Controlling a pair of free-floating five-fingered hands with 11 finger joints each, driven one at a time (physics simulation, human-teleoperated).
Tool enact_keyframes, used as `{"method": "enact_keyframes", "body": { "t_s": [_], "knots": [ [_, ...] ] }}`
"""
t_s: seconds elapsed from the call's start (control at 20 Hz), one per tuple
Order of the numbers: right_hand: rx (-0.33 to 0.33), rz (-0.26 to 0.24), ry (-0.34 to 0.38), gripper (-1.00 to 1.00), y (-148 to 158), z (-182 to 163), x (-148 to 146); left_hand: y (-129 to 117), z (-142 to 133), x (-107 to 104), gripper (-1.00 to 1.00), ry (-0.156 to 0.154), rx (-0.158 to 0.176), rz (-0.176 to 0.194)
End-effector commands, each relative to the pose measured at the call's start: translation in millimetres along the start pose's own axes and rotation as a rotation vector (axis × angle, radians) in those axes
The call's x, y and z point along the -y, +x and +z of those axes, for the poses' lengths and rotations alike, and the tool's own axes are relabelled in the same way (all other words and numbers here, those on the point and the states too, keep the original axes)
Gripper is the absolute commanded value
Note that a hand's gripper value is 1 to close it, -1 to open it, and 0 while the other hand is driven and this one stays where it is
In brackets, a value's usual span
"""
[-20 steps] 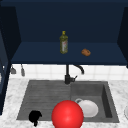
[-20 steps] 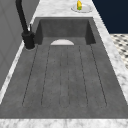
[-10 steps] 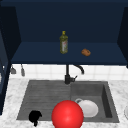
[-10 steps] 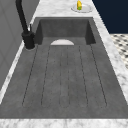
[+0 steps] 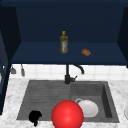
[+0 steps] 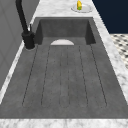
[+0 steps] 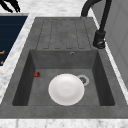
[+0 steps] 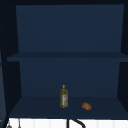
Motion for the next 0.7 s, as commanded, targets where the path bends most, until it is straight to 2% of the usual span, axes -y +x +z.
{"method": "enact_keyframes", "body": {
  "t_s": [0.0, 0.2, 0.3, 0.5, 0.65],
  "knots": [
    [0.013, 0.131, -0.043, -1.00, 5.2, -18.9, -5.6, 0.0, 0.0, 0.0, 0.00, 0.000, 0.000, 0.000],
    [-0.007, 0.179, -0.053, -1.00, 10.0, -38.4, -16.5, 0.0, 0.0, 0.0, 0.00, 0.000, 0.000, 0.000],
    [-0.024, 0.174, -0.053, -1.00, 13.6, -48.0, -26.9, 0.0, 0.0, 0.0, 0.00, 0.000, 0.000, 0.000],
    [-0.023, 0.140, -0.117, -1.00, 23.5, -73.3, -34.0, 0.0, 0.0, 0.0, 0.00, 0.000, 0.000, 0.000],
    [-0.027, 0.143, -0.133, -1.00, 28.7, -90.1, -42.9, 0.0, 0.0, 0.0, 0.00, 0.000, 0.000, 0.000]
  ]
}}
